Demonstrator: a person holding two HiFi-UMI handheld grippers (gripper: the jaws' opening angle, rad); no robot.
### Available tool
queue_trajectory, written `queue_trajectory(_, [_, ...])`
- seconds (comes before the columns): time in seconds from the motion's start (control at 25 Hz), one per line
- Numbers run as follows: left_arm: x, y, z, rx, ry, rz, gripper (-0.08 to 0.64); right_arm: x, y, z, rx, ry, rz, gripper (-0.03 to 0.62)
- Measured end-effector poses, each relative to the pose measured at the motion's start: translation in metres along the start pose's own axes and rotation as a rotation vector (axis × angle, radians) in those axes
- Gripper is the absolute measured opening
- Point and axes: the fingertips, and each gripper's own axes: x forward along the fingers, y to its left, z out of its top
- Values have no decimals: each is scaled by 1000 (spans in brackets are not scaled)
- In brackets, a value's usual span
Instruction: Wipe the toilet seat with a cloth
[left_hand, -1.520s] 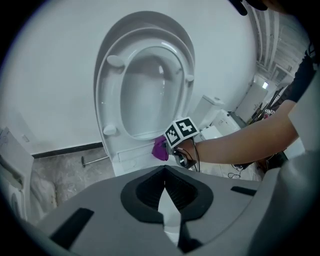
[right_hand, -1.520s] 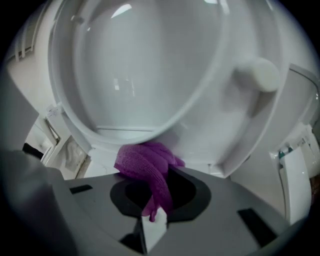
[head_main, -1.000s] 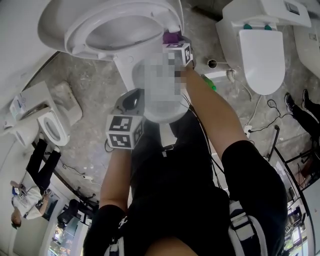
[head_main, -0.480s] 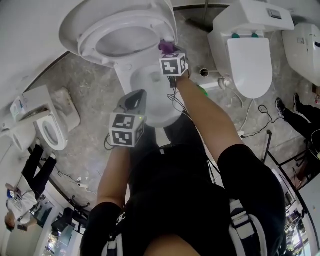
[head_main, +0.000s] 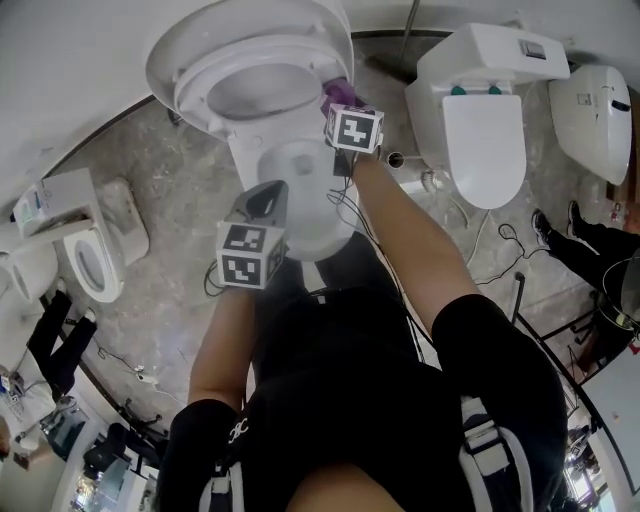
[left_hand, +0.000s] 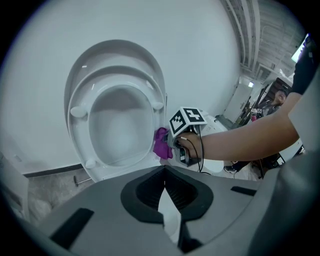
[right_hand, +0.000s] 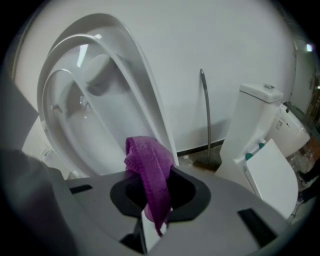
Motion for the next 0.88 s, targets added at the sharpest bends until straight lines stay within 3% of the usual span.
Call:
queue_trajectory(0.4, [-19, 19, 4, -17, -26, 20, -6, 15, 11, 8, -23, 73, -26, 60])
queue_trajectory(0.88, [-58, 27, 32, 57, -53, -39, -6, -52, 44, 72, -92, -74, -16, 60])
